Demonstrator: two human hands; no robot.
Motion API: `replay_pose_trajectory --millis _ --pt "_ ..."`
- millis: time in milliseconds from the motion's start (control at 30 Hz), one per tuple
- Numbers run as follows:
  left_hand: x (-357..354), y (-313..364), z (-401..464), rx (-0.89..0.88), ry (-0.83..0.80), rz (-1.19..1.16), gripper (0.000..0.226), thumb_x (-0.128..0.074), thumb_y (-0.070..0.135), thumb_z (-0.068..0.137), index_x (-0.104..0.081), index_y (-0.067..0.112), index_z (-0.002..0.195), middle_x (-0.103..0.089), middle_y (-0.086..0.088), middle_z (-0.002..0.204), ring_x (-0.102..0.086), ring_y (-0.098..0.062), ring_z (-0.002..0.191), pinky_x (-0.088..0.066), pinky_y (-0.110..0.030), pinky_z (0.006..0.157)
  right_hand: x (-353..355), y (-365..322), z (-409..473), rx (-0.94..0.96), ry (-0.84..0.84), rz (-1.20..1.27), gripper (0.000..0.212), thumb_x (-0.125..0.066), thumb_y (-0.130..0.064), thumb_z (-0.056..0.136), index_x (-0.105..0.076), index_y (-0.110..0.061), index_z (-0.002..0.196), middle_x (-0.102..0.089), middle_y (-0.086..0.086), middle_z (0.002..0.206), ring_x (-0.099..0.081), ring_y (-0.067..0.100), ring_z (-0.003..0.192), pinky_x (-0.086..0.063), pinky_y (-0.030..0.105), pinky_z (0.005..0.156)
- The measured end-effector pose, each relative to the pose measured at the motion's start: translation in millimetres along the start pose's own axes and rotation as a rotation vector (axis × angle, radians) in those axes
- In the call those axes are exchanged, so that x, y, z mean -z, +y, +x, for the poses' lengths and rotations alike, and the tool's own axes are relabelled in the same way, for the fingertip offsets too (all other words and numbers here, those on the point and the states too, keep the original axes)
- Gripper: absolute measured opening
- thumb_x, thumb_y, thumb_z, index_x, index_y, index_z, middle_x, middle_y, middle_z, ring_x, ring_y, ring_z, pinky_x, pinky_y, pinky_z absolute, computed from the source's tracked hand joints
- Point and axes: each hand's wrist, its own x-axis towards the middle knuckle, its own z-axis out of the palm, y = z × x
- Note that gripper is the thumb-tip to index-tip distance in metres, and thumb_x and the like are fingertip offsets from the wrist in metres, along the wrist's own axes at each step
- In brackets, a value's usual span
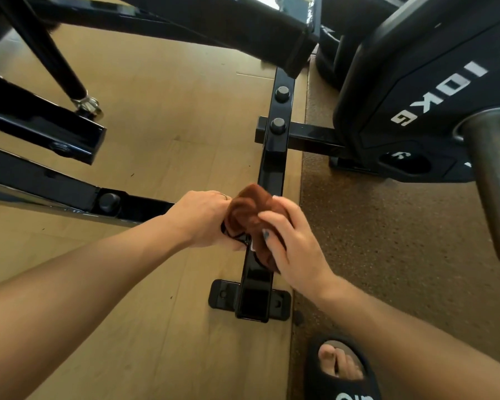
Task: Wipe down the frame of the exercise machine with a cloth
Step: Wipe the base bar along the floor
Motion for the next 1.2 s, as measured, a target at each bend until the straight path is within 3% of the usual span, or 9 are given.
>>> replay_pose_trajectory --millis 67,233,367,567,733,867,1033,1133,1200 --pt "1 -1 3 -0.01 -0.013 0.052 0.069 -0.05 0.086 0.069 -0.06 0.031 0.109 -0.068 0.009 0.098 -0.064 -0.015 0.094 -0.059 -0.037 0.079 5 9 30 -0.04 0.047 -0.035 0.03 -0.057 -0.015 0.104 -0.059 -0.01 0.134 -0.037 0.016 0.152 -0.043 0.029 0.137 -0.049 0.043 0.109" --pt "-4 -3 5 -0.021 -0.006 0.093 0.062 -0.057 0.083 0.072 -0.053 0.031 0.105 -0.063 0.014 0.093 -0.057 -0.009 0.081 -0.06 -0.031 0.068 18 21 105 -0.207 0.183 -0.077 0.032 -0.053 -0.021 0.106 -0.057 -0.015 0.137 -0.042 0.012 0.148 -0.043 0.024 0.133 -0.047 0.038 0.11" --pt "-4 -3 4 -0.033 0.017 0.082 0.06 -0.06 0.08 0.075 -0.053 0.029 0.106 -0.062 0.013 0.092 -0.058 -0.01 0.083 -0.059 -0.028 0.067 0 2 85 -0.305 0.227 -0.056 0.031 -0.05 -0.025 0.107 -0.055 -0.02 0.137 -0.035 0.006 0.153 -0.036 0.021 0.134 -0.048 0.044 0.108" --pt "-6 -1 -2 -0.009 0.035 0.078 0.072 -0.053 0.081 0.073 -0.06 0.022 0.115 -0.07 0.005 0.101 -0.067 -0.019 0.095 -0.06 -0.035 0.077 -23 -28 -24 -0.192 0.091 -0.06 0.04 -0.039 -0.043 0.105 -0.051 -0.027 0.14 -0.03 0.004 0.158 -0.033 0.024 0.144 -0.048 0.05 0.109" --pt "-8 -10 -9 0.033 0.018 0.046 0.079 -0.058 0.082 0.072 -0.054 0.021 0.12 -0.066 0.004 0.106 -0.067 -0.019 0.097 -0.06 -0.037 0.08 4 -1 24 -0.008 -0.057 -0.37 0.039 -0.038 -0.036 0.109 -0.051 -0.022 0.144 -0.034 0.014 0.159 -0.026 0.032 0.15 -0.033 0.054 0.12" --pt "0 -38 -31 0.14 0.012 -0.079 0.108 -0.059 0.082 0.07 -0.03 0.019 0.153 -0.052 -0.002 0.147 -0.056 -0.02 0.129 -0.047 -0.032 0.104 0 -14 43 -0.139 -0.136 -0.297 0.049 -0.028 -0.042 0.11 -0.035 -0.029 0.156 -0.014 0.005 0.166 -0.01 0.026 0.154 -0.021 0.05 0.126" --pt "7 -33 -52 0.128 0.175 -0.424 0.087 -0.047 0.069 0.084 -0.014 0.036 0.157 -0.03 0.004 0.162 -0.037 -0.015 0.144 -0.028 -0.026 0.111 -5 -45 26 -0.137 -0.297 -0.12 0.065 -0.029 -0.051 0.103 -0.002 -0.041 0.162 0.005 -0.021 0.165 0.006 0.008 0.155 -0.002 0.033 0.125" --pt "2 -2 -49 0.101 0.172 -0.601 0.066 -0.04 0.061 0.097 -0.013 0.043 0.155 -0.026 0.01 0.16 -0.033 -0.014 0.144 -0.033 -0.036 0.117 1 -66 37 -0.296 -0.378 0.353 0.06 -0.035 -0.039 0.103 -0.013 -0.049 0.158 -0.021 -0.025 0.159 -0.023 -0.009 0.143 -0.024 0.022 0.119" --pt "-6 16 -43 0.143 0.143 -0.64 0.062 -0.034 0.066 0.1 -0.012 0.046 0.154 -0.023 0.01 0.16 -0.031 -0.018 0.144 -0.035 -0.043 0.118 10 -69 44 -0.412 -0.32 0.534 0.048 -0.037 -0.034 0.105 -0.027 -0.052 0.149 -0.045 -0.028 0.136 -0.047 -0.013 0.119 -0.045 0.012 0.094"
